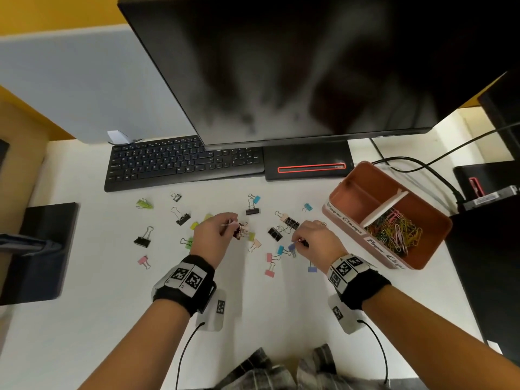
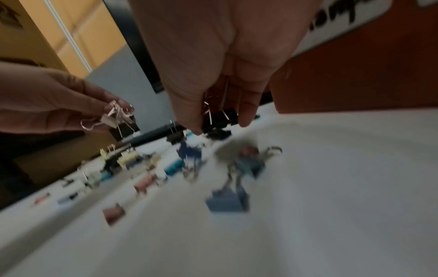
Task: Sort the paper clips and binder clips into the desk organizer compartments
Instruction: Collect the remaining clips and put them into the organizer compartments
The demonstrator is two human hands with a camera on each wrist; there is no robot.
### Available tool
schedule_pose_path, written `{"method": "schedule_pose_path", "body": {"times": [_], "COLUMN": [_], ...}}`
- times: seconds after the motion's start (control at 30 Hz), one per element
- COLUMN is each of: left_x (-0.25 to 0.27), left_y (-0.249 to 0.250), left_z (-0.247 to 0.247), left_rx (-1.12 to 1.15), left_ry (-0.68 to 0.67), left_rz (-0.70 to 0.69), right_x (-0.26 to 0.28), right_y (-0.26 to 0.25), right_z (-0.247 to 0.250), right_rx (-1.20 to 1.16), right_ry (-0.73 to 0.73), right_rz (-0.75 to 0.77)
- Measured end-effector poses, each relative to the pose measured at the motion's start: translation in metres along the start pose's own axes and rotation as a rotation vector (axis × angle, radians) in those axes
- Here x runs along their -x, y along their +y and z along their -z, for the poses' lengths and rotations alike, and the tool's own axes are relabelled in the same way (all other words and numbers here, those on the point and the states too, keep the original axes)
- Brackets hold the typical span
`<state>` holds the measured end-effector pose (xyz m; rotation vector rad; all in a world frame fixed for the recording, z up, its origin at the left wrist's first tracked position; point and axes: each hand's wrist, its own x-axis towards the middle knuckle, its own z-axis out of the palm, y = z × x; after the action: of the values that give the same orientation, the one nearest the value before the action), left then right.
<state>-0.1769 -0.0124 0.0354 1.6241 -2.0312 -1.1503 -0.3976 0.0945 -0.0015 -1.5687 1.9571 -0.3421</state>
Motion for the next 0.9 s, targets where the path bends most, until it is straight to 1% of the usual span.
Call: {"method": "schedule_pose_path", "body": {"times": [0.1, 0.2, 0.33, 0.4, 0.43, 0.5, 0.57, 0.63, 0.67, 0.73, 0.8, 0.87, 0.9], "left_x": [0.005, 0.004, -0.011, -0.02, -0.024, -0.033, -0.039, -0.039, -0.038, -0.035, -0.032, -0.03, -0.028], "left_y": [0.021, 0.062, 0.13, 0.162, 0.174, 0.187, 0.189, 0.186, 0.182, 0.17, 0.148, 0.114, 0.095], "left_z": [0.006, 0.0, -0.03, -0.054, -0.067, -0.095, -0.115, -0.119, -0.116, -0.1, -0.08, -0.06, -0.051], "left_rx": [0.089, 0.205, 0.271, 0.279, 0.281, 0.252, 0.209, 0.215, 0.222, 0.192, 0.119, 0.03, -0.006], "left_ry": [-0.022, -0.088, -0.165, -0.202, -0.22, -0.269, -0.347, -0.401, -0.402, -0.345, -0.248, -0.161, -0.125], "left_rz": [-0.049, -0.135, -0.267, -0.344, -0.361, -0.343, -0.285, -0.241, -0.244, -0.298, -0.333, -0.291, -0.255], "right_x": [0.015, 0.034, 0.045, 0.043, 0.039, 0.029, 0.02, 0.017, 0.018, 0.022, 0.027, 0.027, 0.025], "right_y": [-0.012, -0.018, -0.003, 0.012, 0.02, 0.033, 0.043, 0.049, 0.05, 0.048, 0.039, 0.026, 0.018], "right_z": [0.023, 0.061, 0.116, 0.135, 0.14, 0.143, 0.139, 0.133, 0.13, 0.125, 0.121, 0.112, 0.106], "right_rx": [-0.038, -0.027, -0.05, -0.077, -0.09, -0.103, -0.11, -0.133, -0.146, -0.173, -0.205, -0.205, -0.201], "right_ry": [0.12, 0.263, 0.456, 0.554, 0.583, 0.587, 0.516, 0.43, 0.406, 0.412, 0.443, 0.418, 0.365], "right_rz": [0.073, 0.105, 0.01, -0.058, -0.09, -0.123, -0.169, -0.22, -0.229, -0.206, -0.129, -0.025, 0.016]}}
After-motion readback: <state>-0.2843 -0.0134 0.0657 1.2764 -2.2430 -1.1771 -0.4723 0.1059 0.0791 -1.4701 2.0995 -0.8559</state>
